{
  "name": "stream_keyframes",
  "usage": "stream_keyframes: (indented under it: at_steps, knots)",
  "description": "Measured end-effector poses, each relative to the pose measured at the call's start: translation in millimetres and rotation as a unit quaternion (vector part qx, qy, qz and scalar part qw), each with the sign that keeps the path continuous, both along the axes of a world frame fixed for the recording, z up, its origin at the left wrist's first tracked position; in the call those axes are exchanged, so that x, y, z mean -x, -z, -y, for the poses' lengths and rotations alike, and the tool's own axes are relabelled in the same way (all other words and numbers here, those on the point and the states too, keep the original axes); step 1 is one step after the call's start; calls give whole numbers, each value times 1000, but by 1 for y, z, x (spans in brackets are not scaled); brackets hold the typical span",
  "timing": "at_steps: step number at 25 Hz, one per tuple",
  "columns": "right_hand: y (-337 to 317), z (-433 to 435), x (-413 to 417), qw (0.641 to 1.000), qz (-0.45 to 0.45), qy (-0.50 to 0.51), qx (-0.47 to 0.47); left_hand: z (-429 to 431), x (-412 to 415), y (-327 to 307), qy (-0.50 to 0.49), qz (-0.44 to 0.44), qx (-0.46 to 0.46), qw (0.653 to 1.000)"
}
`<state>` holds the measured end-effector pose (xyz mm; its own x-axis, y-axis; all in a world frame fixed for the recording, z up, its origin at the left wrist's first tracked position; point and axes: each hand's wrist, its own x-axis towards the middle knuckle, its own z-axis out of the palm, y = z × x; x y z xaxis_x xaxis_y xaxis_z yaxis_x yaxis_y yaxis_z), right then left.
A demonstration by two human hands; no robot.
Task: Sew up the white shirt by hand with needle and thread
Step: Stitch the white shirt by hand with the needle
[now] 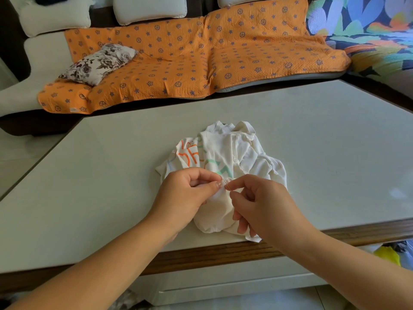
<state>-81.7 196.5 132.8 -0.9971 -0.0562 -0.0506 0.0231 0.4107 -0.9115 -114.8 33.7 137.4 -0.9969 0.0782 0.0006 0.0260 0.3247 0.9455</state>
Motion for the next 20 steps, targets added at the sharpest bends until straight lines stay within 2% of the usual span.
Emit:
stream_keyframes:
  at_steps: [11, 16, 20]
  knots:
    - [0, 1, 4, 1000, -14, 12, -7, -1, -1, 0, 34, -43, 56, 997]
    - [-1, 4, 5, 996, -8, 34, 77, -6, -2, 1, 30, -1, -10, 1000]
    - [-3, 5, 5, 990, -8, 32, 137, -7, -4, -1, 40, -12, 3, 999]
